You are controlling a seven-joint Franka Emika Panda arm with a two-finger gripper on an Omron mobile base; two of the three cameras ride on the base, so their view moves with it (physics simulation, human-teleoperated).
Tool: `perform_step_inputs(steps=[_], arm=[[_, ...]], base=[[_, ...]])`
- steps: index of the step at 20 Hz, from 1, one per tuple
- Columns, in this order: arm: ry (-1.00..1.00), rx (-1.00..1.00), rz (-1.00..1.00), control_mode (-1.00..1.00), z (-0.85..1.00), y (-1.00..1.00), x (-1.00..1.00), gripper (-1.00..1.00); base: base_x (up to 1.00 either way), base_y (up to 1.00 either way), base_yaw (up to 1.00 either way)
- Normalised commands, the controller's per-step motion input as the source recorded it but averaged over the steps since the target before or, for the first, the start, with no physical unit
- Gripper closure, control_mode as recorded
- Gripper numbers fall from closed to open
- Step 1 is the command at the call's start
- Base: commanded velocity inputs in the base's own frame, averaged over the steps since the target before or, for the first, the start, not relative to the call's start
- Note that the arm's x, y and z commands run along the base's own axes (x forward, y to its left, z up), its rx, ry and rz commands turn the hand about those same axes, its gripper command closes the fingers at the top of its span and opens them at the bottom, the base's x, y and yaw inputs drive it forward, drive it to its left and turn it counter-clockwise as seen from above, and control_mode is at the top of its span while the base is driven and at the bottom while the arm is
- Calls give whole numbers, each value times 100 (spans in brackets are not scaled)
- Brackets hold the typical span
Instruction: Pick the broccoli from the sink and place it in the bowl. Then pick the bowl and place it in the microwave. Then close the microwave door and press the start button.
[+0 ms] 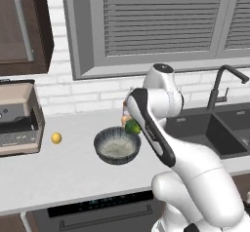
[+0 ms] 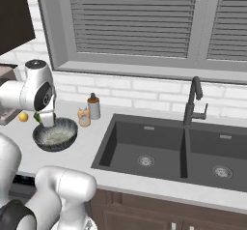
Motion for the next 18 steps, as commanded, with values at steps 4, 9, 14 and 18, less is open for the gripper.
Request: perform_step_inputs(steps=[4, 9, 14, 18], arm=[[10, 0, 0, -100, -57, 38, 76, 100], [26, 0, 0, -100, -54, 31, 36, 100], [20, 0, 0, -100, -54, 3, 26, 100], [9, 0, 0, -100, -52, 0, 18, 100]], base=[[0, 0, 0], [0, 0, 0], [0, 0, 0], [0, 0, 0]])
